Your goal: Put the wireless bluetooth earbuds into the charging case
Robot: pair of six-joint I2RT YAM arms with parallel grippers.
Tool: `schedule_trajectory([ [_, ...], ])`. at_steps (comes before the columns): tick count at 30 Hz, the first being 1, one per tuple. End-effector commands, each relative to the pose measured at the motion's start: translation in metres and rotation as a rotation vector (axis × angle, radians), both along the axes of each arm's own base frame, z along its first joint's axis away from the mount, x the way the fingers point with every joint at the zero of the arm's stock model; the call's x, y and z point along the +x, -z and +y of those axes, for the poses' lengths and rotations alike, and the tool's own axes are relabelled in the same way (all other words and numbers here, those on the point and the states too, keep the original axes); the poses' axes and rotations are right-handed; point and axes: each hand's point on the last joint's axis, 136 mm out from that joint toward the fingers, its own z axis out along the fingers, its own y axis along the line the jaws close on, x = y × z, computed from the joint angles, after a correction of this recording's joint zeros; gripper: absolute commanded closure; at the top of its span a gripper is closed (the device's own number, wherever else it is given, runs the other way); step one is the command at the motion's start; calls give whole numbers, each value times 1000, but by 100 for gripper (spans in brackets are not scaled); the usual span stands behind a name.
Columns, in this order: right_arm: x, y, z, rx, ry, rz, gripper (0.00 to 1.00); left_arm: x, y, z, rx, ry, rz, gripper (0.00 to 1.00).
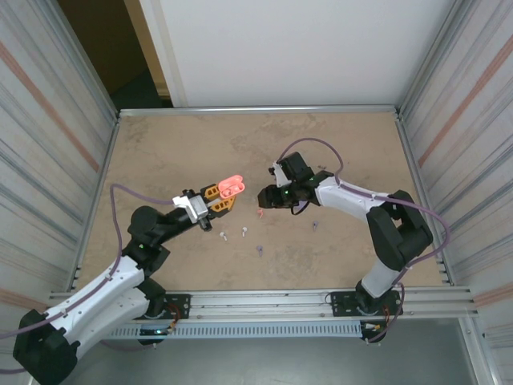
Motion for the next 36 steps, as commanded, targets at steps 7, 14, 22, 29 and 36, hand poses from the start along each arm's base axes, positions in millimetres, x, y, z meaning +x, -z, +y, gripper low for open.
schedule_trajectory([
  [7, 2, 6, 14, -24, -50, 15, 54, -7, -21, 2, -19, 5, -68, 100],
  [14, 3, 17, 17, -51, -61, 34, 56, -7, -21, 2, -18, 3, -67, 100],
  [22, 5, 40, 15, -113, -60, 53, 58, -6, -20, 3, -16, -5, -61, 100],
  [29, 5, 55, 16, -135, -62, 74, 60, -5, -18, 3, -13, -10, -56, 100],
  [36, 7, 61, 19, -140, -63, 74, 63, -3, -15, 4, -11, -18, -44, 100],
])
